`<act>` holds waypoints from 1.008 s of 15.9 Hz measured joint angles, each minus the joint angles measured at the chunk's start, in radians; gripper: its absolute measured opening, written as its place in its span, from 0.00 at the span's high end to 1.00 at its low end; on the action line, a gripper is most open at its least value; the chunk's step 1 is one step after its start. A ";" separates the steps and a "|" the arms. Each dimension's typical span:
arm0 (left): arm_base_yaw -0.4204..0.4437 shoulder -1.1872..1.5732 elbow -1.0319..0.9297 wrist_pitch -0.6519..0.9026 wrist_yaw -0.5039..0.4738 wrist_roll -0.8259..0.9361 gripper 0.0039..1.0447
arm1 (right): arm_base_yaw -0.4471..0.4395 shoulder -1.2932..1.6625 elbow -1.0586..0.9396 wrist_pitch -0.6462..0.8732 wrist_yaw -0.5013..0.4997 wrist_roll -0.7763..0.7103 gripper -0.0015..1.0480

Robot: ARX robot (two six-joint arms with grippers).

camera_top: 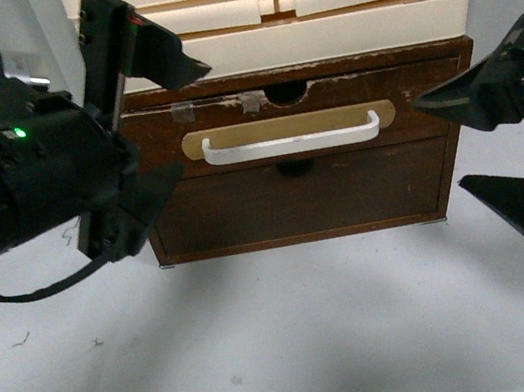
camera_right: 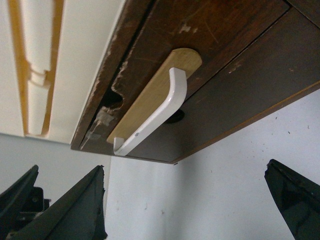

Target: Open drawer

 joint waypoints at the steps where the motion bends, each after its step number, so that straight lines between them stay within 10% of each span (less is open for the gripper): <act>1: -0.002 0.035 0.017 0.012 0.000 -0.016 0.06 | 0.009 0.028 0.016 0.021 0.010 0.018 0.06; 16: 0.004 0.263 0.179 -0.024 -0.012 -0.111 0.06 | 0.091 0.279 0.358 -0.092 0.130 0.064 0.06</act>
